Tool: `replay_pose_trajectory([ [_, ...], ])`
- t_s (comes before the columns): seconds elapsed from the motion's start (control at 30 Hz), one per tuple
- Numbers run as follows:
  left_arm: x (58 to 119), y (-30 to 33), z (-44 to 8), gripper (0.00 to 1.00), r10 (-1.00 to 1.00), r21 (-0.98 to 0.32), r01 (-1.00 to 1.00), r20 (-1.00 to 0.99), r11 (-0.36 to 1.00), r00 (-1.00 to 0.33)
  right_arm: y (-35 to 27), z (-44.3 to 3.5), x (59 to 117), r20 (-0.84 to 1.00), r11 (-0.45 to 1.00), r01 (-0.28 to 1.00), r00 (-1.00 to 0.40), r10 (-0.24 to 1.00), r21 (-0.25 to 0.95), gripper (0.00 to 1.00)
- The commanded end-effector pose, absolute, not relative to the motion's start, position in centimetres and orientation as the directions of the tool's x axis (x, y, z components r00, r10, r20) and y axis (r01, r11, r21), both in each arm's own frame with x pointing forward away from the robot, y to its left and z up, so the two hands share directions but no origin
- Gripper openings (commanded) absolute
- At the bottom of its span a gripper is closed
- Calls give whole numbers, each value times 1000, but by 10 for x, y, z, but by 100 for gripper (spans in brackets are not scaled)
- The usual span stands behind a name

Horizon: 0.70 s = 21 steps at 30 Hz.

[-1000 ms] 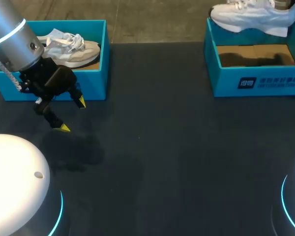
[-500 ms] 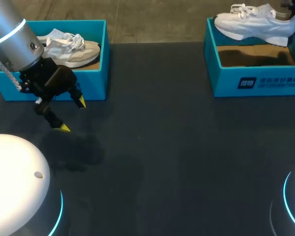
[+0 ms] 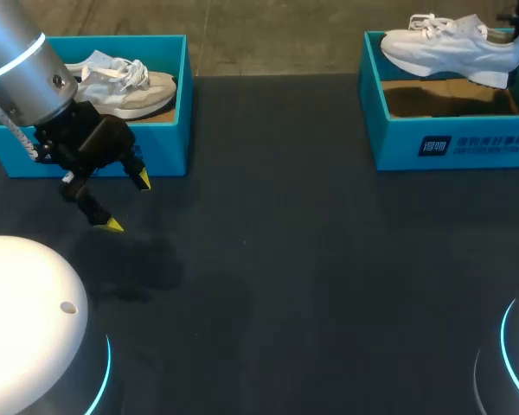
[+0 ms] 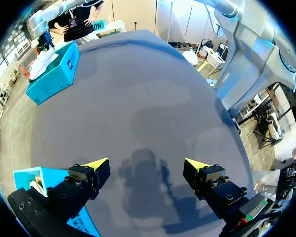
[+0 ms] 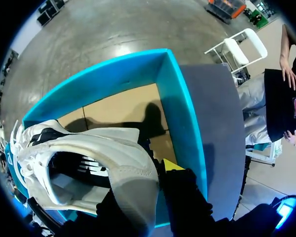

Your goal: Take the shoe out of the shoebox, open the shoe tongue, remove and reinsert the insole, then place the shoe into the shoebox

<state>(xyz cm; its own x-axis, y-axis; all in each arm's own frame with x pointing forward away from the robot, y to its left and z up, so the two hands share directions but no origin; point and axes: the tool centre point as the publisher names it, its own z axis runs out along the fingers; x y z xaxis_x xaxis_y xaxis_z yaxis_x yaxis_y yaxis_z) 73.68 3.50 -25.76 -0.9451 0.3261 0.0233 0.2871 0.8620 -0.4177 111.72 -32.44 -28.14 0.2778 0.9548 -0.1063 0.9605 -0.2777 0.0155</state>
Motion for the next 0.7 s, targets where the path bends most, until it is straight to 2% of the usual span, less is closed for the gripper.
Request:
replay_pose_trajectory([
  [0.03, 736, 35, -257, 100, 326, -415, 287, 23, 863, -945, -327, -285, 1116, -114, -258, 966, 258, 959, 20, 0],
  [0.17, 736, 35, -257, 100, 326, -415, 287, 23, 863, -945, -328, -294, 1115, -118, -192, 981, 193, 974, 21, 0],
  [0.33, 736, 35, -257, 100, 326, -415, 287, 23, 863, -945, -334, -304, 1115, -115, -184, 983, 184, 976, 12, 0],
  [0.7, 736, 35, -257, 100, 326, -415, 287, 23, 863, -945, -340, -286, 1107, -129, -77, 996, 83, 988, 54, 0],
])
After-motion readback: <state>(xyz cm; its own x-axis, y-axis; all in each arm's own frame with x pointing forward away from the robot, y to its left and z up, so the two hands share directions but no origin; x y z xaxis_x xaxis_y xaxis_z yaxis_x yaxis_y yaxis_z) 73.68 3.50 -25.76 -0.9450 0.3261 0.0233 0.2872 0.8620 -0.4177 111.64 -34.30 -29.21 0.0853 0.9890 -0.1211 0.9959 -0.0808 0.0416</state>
